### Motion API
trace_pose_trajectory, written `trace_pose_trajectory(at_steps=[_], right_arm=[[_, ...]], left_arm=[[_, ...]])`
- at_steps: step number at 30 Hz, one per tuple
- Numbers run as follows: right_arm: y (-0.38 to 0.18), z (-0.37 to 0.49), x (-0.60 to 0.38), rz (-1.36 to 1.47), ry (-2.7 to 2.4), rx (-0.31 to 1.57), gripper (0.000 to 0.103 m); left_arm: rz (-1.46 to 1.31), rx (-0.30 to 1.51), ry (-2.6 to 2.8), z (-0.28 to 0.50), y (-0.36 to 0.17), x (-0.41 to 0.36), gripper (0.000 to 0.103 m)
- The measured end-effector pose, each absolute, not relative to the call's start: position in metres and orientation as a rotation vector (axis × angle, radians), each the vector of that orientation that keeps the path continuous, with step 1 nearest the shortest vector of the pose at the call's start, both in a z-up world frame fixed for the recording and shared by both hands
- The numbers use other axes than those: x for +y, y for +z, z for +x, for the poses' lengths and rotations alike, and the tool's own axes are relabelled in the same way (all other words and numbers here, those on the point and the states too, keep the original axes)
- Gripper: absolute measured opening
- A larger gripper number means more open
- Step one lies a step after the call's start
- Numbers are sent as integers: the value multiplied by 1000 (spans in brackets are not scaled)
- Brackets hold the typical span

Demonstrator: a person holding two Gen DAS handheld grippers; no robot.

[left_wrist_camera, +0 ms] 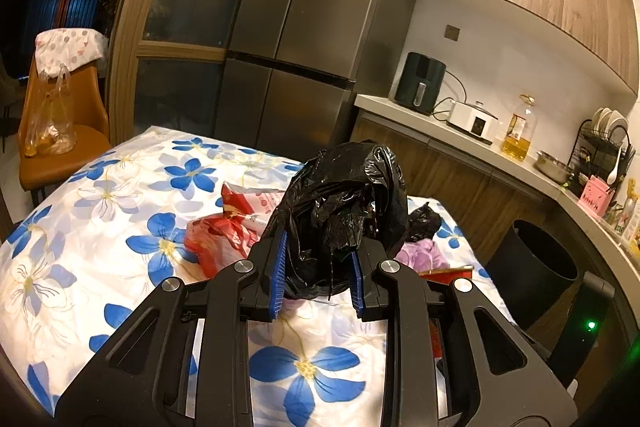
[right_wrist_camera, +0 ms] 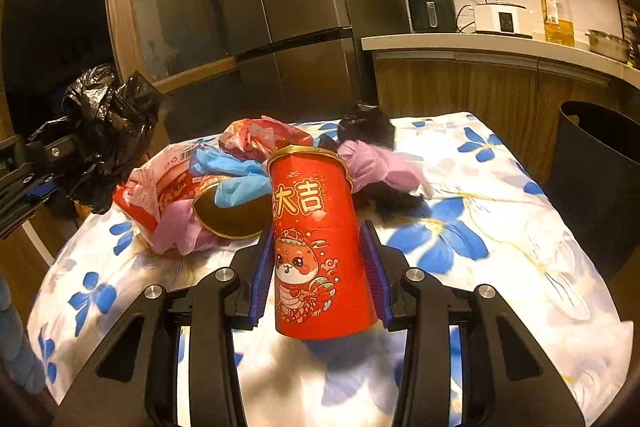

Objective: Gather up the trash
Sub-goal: 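Lift the black bag and red cup and carry them over the bin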

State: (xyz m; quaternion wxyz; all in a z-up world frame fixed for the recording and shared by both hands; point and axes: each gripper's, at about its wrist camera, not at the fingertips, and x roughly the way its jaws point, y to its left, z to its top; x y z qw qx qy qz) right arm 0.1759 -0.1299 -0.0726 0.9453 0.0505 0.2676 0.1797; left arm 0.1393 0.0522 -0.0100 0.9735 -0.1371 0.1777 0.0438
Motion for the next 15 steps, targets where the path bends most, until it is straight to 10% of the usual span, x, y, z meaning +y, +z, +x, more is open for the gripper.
trace_pose_trajectory(at_steps=[15], right_arm=[[-72,139,-173,106,351,585,43]], left_arm=[[-244,339,37,116,-1,21,25]])
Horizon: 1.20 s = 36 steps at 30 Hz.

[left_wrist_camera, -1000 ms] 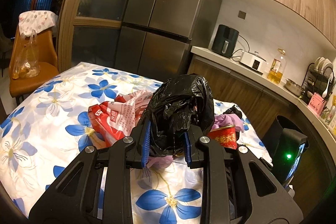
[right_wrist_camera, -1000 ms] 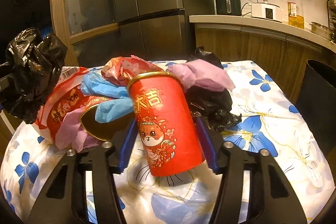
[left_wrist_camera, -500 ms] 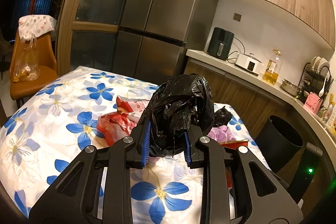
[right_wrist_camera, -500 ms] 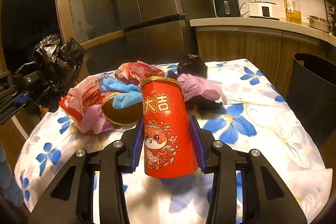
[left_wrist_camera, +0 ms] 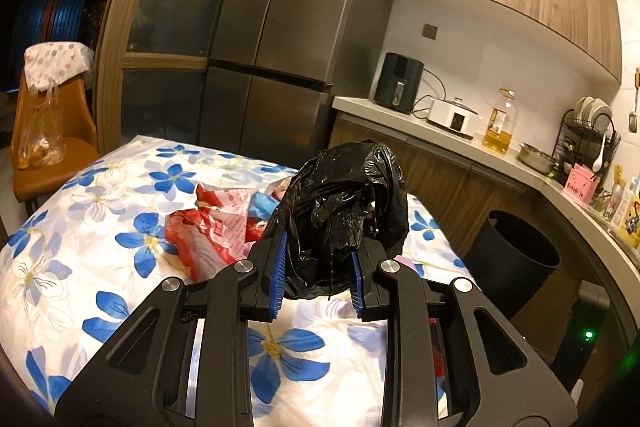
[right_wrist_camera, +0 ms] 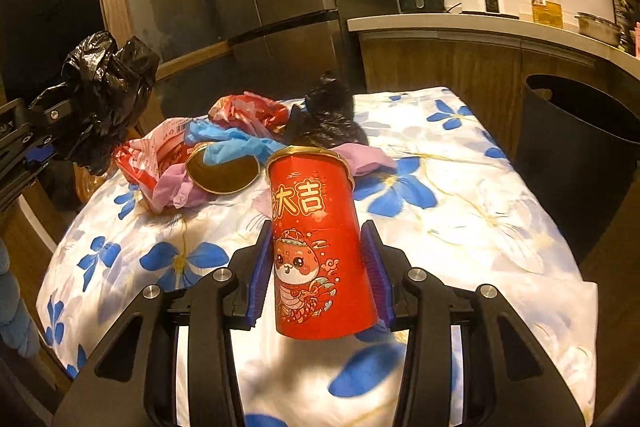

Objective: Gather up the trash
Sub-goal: 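Lift the black bag and red cup and carry them over the bin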

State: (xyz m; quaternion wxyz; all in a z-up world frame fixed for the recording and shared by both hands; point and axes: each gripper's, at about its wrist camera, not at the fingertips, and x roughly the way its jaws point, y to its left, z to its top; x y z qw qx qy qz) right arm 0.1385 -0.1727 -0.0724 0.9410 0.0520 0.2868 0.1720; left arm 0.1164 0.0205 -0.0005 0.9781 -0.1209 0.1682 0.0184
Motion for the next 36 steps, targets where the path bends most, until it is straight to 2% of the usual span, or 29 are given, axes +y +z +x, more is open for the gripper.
trace_pose_trajectory(at_steps=[20,36], right_arm=[[-14,131,-260,204,172,401,43],[30,172,-365,232,-103,238,43]], left_arm=[[-172,341,-111,143,13,-53,25],[-99,291,-369,224,41,-191,25]])
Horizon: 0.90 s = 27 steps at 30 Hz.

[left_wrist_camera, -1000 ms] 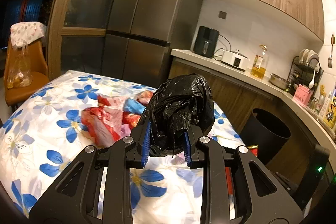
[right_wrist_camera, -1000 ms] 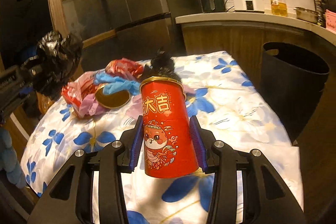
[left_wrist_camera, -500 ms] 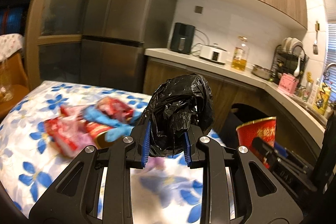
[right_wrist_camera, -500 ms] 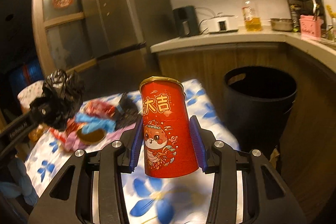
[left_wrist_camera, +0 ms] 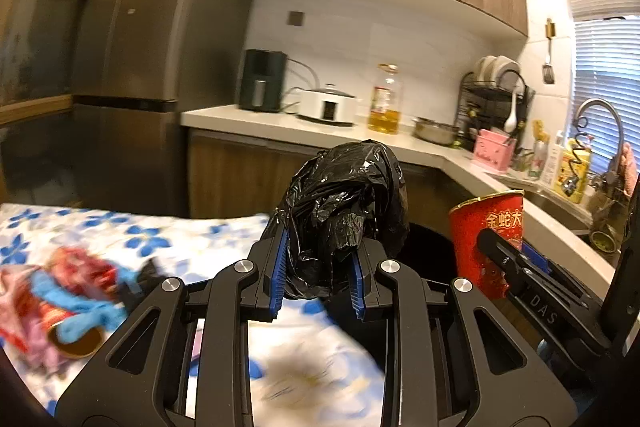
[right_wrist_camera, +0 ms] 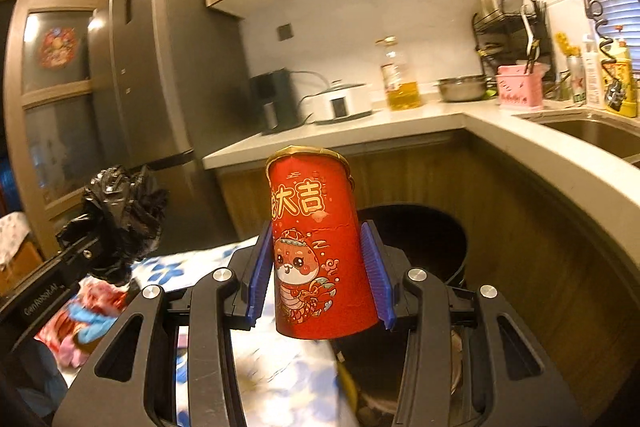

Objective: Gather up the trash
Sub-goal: 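Lift the black bag and red cup and carry them over the bin, then open both tools to drop the black bag and red cup into the bin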

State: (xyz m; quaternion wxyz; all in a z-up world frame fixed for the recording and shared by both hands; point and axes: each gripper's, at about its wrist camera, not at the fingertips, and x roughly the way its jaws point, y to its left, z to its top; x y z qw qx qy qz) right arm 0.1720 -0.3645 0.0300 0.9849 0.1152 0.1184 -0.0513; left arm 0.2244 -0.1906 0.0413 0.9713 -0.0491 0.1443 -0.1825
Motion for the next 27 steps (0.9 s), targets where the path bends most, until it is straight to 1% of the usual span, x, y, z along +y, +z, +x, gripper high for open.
trace_pose_trajectory(at_steps=[7,13,27], right_arm=[[34,182,-397,252,-154,200,43],[34,196,-413,253,-174,190,44],[33,217,-423,223,-206,188,45]], left_arm=[[-74,298,-441,257,42,-243,25],[-65,324,-474,283,32,-270,25],[-59,347,-485,311,18,-290,25]])
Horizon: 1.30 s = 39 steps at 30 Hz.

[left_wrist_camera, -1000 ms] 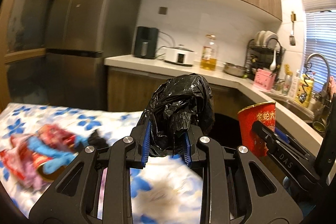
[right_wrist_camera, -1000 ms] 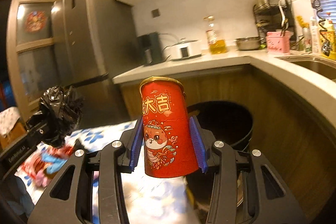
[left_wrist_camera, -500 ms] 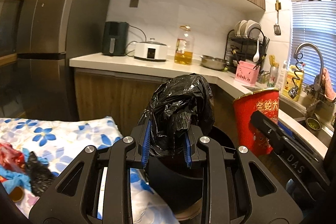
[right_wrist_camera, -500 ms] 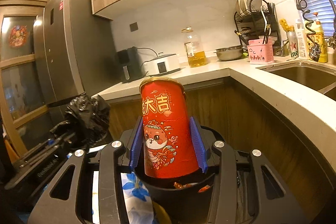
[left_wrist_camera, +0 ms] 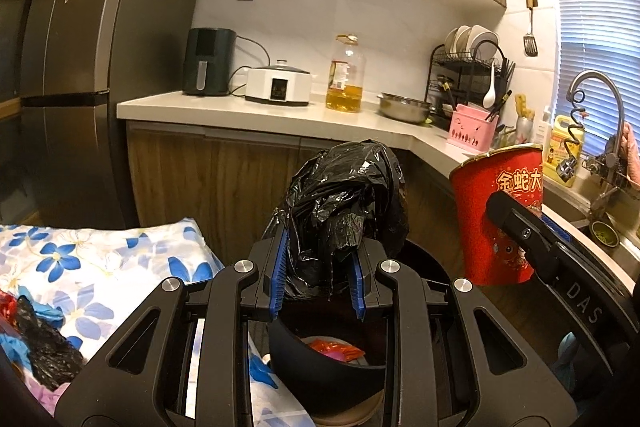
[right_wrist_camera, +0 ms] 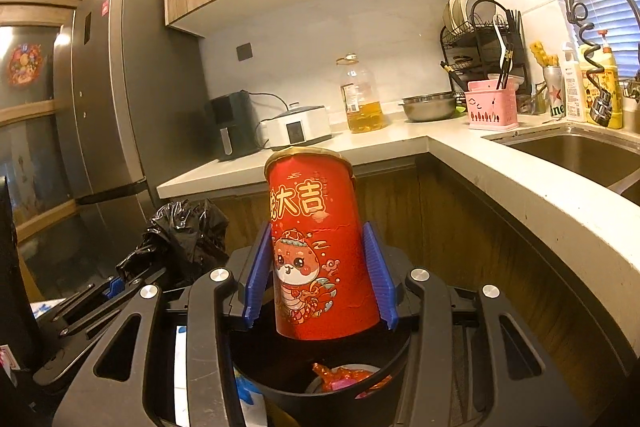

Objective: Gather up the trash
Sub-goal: 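Open both tools to drop the black bag and red cup into the bin, then move both tools back from the bin toward the table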

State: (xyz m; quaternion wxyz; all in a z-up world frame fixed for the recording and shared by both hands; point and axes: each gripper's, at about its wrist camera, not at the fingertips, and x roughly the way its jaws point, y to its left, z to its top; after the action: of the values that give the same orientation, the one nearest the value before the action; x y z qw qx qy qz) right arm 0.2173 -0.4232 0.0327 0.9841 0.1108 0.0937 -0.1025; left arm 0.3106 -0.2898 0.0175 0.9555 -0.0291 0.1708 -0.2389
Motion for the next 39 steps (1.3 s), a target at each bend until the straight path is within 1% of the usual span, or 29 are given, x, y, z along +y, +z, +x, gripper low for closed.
trace_pose_trajectory(at_steps=[18,21,23,27,29,30,31,32,37,39], right_arm=[[26,244,-427,199,-201,198,49],[23,249,-431,210,-197,200,52],[21,251,-433,217,-192,197,58],[19,251,-441,245,-212,193,67],[19,248,-445,254,-225,192,68],[18,247,-446,257,-230,193,69],[18,245,-447,258,-234,196,72],[17,243,-447,256,-237,197,75],[15,231,-441,240,-254,205,81],[14,225,-435,226,-263,218,83]], left_arm=[[-66,384,-502,339,2,-303,26],[-69,384,-499,343,-2,-304,26],[-75,396,-503,346,-5,-305,27],[-64,415,-506,351,-13,-310,37],[-60,425,-515,353,-16,-311,46],[-56,427,-517,353,-17,-312,54],[-46,426,-515,352,-19,-313,59],[-40,424,-516,351,-20,-313,61],[-45,429,-494,347,-22,-302,75],[-53,433,-481,344,-21,-295,77]])
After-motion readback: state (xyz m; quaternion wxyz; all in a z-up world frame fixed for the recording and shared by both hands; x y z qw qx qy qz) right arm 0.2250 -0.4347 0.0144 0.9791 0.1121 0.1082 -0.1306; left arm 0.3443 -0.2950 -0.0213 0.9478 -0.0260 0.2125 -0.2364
